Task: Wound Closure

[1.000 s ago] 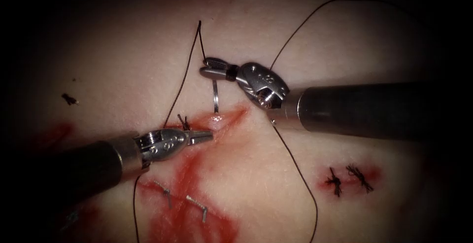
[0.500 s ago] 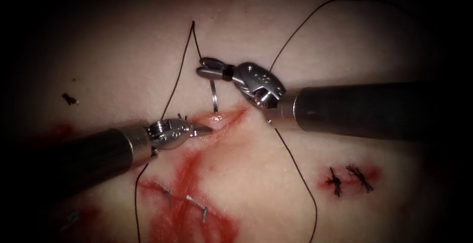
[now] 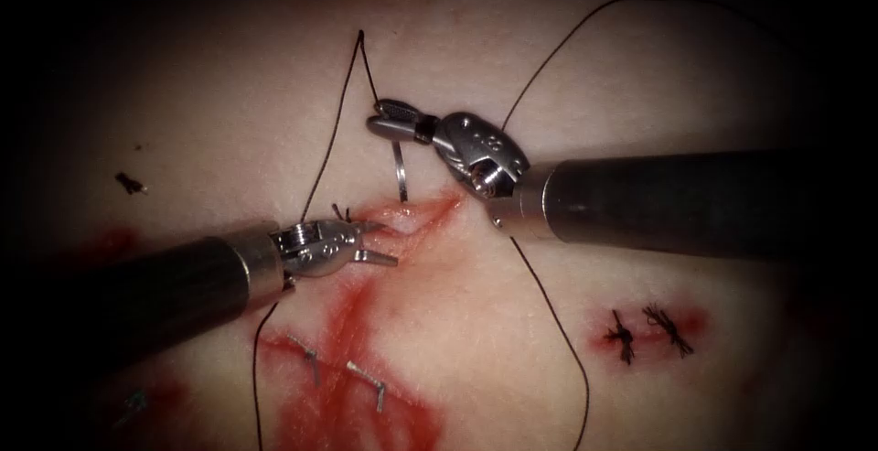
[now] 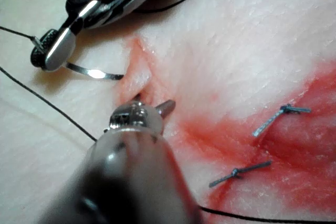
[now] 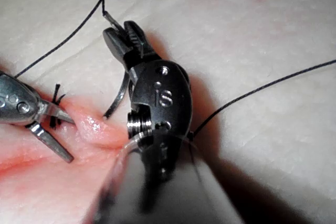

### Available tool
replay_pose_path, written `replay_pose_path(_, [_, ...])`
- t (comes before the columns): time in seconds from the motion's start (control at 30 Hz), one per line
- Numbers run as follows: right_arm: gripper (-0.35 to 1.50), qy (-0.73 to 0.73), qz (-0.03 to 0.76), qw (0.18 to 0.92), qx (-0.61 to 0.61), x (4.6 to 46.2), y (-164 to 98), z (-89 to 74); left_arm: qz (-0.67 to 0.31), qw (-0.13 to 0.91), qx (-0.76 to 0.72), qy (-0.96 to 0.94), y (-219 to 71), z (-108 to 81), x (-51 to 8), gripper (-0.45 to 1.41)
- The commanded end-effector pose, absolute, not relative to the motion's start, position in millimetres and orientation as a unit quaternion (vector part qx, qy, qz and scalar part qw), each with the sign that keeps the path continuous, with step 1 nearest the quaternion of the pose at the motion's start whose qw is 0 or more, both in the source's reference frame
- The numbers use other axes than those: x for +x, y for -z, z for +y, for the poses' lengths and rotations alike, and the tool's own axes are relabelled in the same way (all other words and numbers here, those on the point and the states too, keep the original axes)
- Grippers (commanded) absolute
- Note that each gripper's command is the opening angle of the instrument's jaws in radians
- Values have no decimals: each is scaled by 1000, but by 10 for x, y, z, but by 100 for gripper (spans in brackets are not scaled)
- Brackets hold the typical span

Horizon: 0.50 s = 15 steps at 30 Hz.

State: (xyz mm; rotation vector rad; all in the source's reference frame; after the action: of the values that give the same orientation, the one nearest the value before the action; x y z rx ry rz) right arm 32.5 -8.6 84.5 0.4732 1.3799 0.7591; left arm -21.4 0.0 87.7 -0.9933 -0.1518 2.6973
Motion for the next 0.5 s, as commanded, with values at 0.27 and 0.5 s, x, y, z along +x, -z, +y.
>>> replay_pose_path(0.27, [-35,-376,584,663,279,336,-848,-114,-48,134,-342,-929,-882,5,-214,56])
replay_pose_path(0.5, [-35,-432,536,640,342,334,-843,-127,-47,134,-342,-929,-882,4,-214,51])
